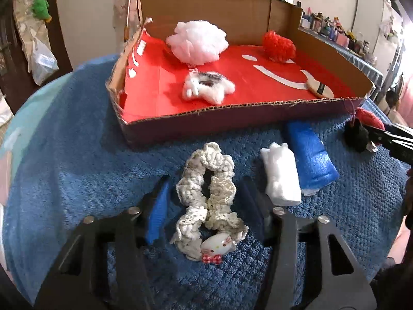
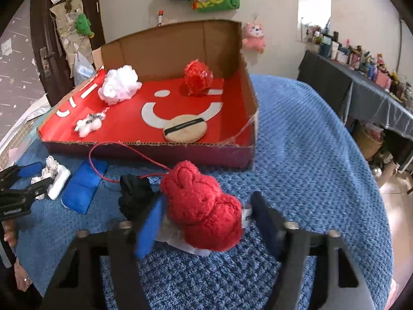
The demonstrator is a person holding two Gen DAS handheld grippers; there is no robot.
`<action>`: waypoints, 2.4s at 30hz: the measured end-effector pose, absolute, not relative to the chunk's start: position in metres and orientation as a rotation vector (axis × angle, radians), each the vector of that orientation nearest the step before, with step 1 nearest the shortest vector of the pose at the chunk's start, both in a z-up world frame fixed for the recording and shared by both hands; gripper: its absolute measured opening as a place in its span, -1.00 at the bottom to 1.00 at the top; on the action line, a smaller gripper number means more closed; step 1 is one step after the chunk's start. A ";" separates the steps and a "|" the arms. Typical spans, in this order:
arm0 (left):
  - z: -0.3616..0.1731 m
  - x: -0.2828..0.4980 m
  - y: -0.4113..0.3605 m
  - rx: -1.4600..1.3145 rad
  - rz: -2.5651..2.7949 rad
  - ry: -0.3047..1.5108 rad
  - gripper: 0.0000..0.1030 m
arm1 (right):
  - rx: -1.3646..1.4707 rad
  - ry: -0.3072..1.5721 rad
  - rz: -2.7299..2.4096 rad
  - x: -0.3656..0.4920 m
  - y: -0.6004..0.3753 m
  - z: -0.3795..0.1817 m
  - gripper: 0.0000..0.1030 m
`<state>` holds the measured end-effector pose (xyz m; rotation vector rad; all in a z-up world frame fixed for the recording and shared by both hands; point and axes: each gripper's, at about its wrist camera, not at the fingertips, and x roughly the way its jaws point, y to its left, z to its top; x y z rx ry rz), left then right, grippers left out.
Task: Organize soft objects
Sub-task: 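Grasp the white scrunchie with the left tool while the right tool grasps the red knitted bunny, then carry the scrunchie and red bunny into the box and release both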
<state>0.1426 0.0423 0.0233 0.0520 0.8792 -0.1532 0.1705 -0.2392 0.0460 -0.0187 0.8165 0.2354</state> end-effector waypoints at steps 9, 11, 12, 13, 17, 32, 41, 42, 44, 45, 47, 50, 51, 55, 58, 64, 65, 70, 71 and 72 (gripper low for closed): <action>0.039 0.134 0.046 0.022 -0.177 0.844 -0.42 | 0.006 0.750 0.265 0.158 -0.246 0.065 -0.05; 0.045 0.131 0.045 0.023 -0.180 0.828 -0.42 | 0.019 0.734 0.271 0.156 -0.247 0.073 -0.05; 0.048 0.130 0.044 0.027 -0.183 0.822 -0.42 | 0.028 0.720 0.275 0.154 -0.248 0.077 -0.05; 0.051 0.129 0.043 0.032 -0.185 0.814 -0.42 | 0.034 0.710 0.278 0.153 -0.248 0.080 -0.05; 0.057 0.127 0.040 0.038 -0.193 0.799 -0.42 | 0.046 0.686 0.299 0.150 -0.246 0.091 -0.05; 0.100 0.199 0.000 0.065 -0.366 0.789 -0.42 | 0.031 0.640 0.402 0.204 -0.216 0.137 -0.05; 0.074 0.276 -0.030 0.119 -0.397 0.941 -0.42 | -0.050 0.792 0.396 0.288 -0.188 0.118 -0.05; 0.071 0.281 -0.031 0.127 -0.396 0.954 -0.42 | -0.065 0.816 0.392 0.296 -0.185 0.114 -0.05; 0.063 0.292 -0.034 0.140 -0.384 0.981 -0.42 | -0.088 0.867 0.379 0.310 -0.181 0.107 -0.05; 0.060 0.298 -0.035 0.142 -0.382 0.995 -0.42 | -0.096 0.884 0.376 0.314 -0.179 0.104 -0.05; 0.055 0.305 -0.038 0.137 -0.379 1.016 -0.42 | -0.112 0.916 0.365 0.323 -0.176 0.097 -0.05; 0.050 0.315 -0.040 0.131 -0.368 1.039 -0.42 | -0.142 0.956 0.346 0.333 -0.172 0.088 -0.05; 0.049 0.316 -0.041 0.131 -0.367 1.044 -0.42 | -0.146 0.967 0.343 0.335 -0.171 0.086 -0.05; 0.046 0.325 -0.046 0.137 -0.350 1.057 -0.42 | -0.170 1.010 0.326 0.344 -0.166 0.076 -0.05; 0.046 0.331 -0.048 0.129 -0.337 1.062 -0.42 | -0.180 1.052 0.311 0.350 -0.165 0.065 -0.05; 0.045 0.334 -0.054 0.156 -0.320 1.069 -0.42 | -0.186 1.074 0.293 0.355 -0.164 0.057 -0.04; 0.044 0.334 -0.055 0.159 -0.319 1.068 -0.42 | -0.184 1.076 0.294 0.356 -0.164 0.056 -0.04; 0.045 0.335 -0.057 0.161 -0.318 1.063 -0.42 | -0.176 1.085 0.295 0.358 -0.165 0.055 -0.03; 0.044 0.335 -0.057 0.160 -0.319 1.062 -0.42 | -0.175 1.087 0.295 0.361 -0.166 0.056 -0.03; 0.044 0.335 -0.057 0.159 -0.321 1.061 -0.42 | -0.173 1.087 0.296 0.361 -0.167 0.056 -0.03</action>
